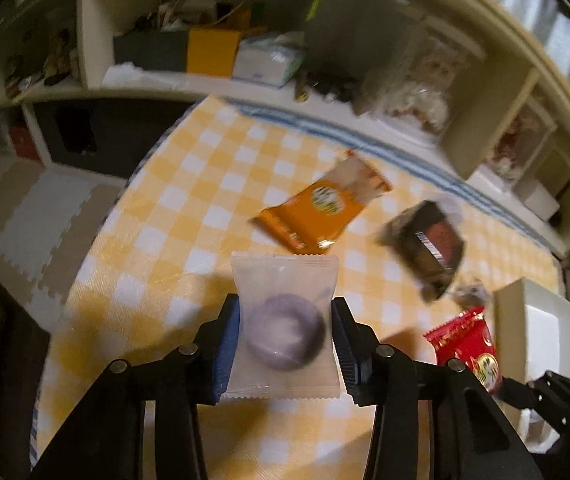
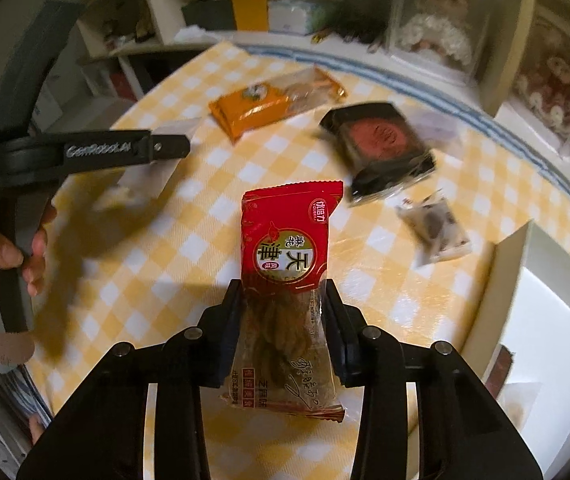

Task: Organize snacks
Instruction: 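Carry both packs over the white tray and open both tools to drop them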

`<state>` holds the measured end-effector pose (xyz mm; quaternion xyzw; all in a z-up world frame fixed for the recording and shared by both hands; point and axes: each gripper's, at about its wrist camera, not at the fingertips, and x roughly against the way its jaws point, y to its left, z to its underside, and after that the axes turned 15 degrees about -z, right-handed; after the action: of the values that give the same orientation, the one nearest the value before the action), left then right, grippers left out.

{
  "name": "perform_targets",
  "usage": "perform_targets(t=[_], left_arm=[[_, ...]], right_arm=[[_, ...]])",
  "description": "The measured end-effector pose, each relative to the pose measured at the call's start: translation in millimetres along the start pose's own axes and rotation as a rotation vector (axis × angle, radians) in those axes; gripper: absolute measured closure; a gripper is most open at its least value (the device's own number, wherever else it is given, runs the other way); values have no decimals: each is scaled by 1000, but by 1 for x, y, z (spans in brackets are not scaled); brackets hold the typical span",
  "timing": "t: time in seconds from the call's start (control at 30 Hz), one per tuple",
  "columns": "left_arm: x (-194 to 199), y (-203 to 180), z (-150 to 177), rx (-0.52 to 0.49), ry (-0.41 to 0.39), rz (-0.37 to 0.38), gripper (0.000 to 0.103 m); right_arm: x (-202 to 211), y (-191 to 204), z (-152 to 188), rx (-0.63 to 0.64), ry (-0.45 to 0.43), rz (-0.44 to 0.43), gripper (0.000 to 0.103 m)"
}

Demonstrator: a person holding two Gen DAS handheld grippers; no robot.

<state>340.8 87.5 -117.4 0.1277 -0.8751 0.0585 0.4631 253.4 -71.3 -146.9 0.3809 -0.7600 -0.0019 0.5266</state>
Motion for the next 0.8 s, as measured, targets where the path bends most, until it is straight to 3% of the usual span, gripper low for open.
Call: perform_targets(t=[0.23, 0.57, 0.8], left_arm=[[55, -5, 4, -32, -82, 80, 59], [119, -17, 21, -94, -127, 183, 59], [160, -47, 30, -172, -163, 235, 59]], right_arm=[[38, 1, -1, -17, -77, 23, 64], [113, -8, 7, -37, -201, 77, 64], [160, -22, 27, -65, -268, 115, 64]])
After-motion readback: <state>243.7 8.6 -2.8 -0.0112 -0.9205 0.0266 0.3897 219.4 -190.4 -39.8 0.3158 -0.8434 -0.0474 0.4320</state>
